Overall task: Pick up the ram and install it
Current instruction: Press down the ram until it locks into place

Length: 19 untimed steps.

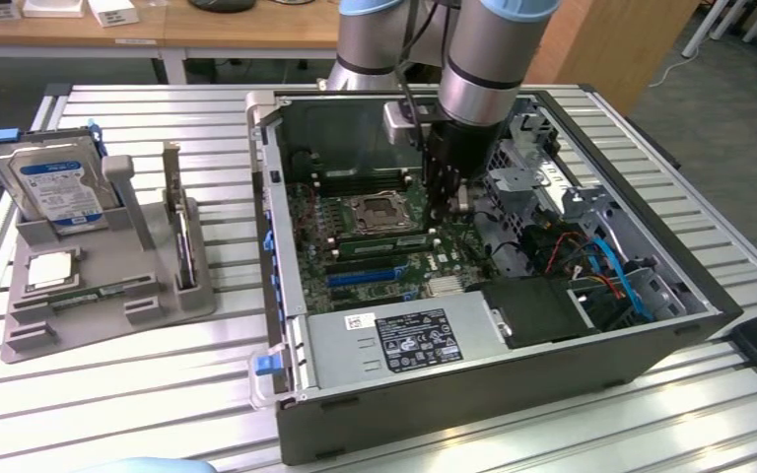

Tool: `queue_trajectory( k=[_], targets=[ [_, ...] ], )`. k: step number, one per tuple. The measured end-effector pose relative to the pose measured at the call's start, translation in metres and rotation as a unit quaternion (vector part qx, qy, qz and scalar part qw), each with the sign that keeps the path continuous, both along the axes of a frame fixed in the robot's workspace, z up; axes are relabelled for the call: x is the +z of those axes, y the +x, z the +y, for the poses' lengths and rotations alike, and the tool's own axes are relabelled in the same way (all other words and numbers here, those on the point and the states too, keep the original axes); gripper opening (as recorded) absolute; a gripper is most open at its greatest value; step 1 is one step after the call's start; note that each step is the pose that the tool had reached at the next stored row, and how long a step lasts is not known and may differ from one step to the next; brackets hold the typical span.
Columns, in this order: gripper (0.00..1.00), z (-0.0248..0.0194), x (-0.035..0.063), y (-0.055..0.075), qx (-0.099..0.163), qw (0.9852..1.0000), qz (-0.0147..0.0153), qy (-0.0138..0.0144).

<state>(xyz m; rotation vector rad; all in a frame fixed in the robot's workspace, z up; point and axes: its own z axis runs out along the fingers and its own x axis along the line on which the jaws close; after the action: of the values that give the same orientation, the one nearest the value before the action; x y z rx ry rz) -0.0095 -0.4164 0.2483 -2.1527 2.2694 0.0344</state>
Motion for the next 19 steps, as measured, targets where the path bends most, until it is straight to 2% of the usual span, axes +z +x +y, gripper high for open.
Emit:
queue_trajectory(
  k=[3, 9, 19],
  targets=[
    [0.1, 0.0001, -0.0001, 0.0, 0.0, 1.0, 0.0001, -0.0002],
    [0.1, 0.0034, -0.0042, 0.001, 0.0, 1.0, 0.0001, -0.0004],
    [0.1, 0.0045, -0.0176, 0.001, 0.0, 1.0, 0.0001, -0.0006]
  ],
)
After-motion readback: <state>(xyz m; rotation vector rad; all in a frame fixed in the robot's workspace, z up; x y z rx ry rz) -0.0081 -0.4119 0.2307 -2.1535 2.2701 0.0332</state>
